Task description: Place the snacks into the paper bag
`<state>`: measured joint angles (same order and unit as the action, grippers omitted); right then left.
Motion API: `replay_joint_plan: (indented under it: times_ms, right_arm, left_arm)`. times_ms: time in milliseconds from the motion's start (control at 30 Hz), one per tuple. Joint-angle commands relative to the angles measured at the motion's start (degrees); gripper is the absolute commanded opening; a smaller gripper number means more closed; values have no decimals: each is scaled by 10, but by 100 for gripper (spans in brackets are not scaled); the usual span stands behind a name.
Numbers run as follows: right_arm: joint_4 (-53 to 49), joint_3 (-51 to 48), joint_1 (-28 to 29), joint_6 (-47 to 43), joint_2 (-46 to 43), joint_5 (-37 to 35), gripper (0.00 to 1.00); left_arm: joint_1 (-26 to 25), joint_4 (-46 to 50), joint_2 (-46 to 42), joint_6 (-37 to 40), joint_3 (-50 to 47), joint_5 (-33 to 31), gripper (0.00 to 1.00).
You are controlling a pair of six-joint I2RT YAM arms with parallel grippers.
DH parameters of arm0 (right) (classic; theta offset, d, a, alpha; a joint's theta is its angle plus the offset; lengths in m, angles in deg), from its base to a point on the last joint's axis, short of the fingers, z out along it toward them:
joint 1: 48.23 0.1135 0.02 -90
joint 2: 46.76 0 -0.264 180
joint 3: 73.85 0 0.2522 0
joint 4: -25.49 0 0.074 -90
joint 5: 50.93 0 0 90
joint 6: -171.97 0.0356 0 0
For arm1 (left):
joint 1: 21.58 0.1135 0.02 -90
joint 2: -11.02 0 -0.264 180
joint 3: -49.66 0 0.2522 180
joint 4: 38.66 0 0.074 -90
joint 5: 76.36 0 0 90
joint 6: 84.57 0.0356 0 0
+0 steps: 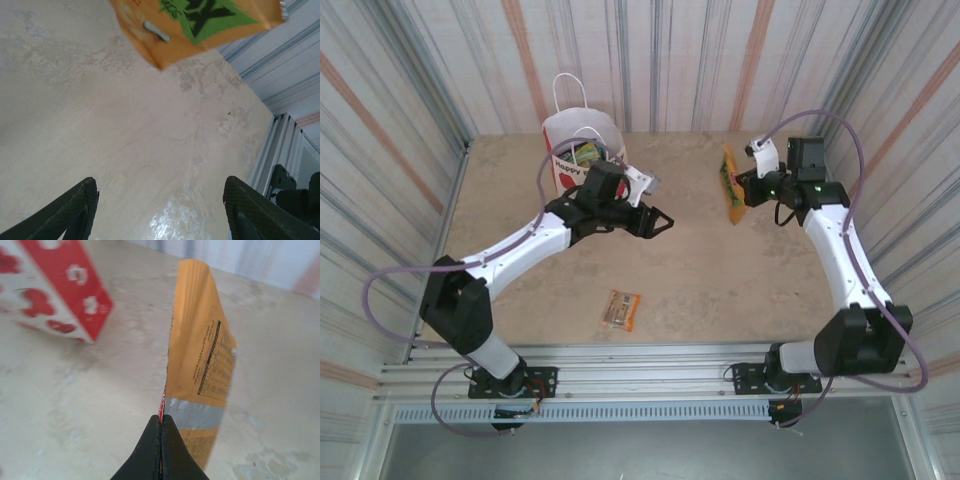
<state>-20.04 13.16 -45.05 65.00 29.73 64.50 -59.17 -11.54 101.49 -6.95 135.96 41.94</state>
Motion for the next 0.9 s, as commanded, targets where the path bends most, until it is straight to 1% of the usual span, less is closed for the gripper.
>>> replay_joint_plan:
  times_ms: [0, 167, 233, 300, 467, 700, 867]
  right_arm:
    - [-57, -7, 15, -113, -41, 90, 0]
    - [-87, -14, 52, -162, -76, 160, 0]
    - [-95, -20, 69, -190, -86, 188, 0]
    - [-106, -19, 83, -206, -90, 196, 0]
    - [-145, -3, 110, -237, -88, 200, 0]
    - [-143, -4, 129, -242, -93, 226, 0]
    - [-140, 0, 139, -241, -89, 228, 0]
  left_arm:
    - [6, 10, -51, 86, -20, 43, 69]
    - [19, 78, -79, 193, -23, 82, 70]
    - [24, 102, -86, 223, -20, 85, 70]
    - [29, 117, -95, 242, -18, 92, 72]
    - [28, 146, -105, 297, -19, 77, 74]
    - [25, 154, -88, 319, -1, 131, 73]
    - [16, 154, -70, 325, 18, 134, 65]
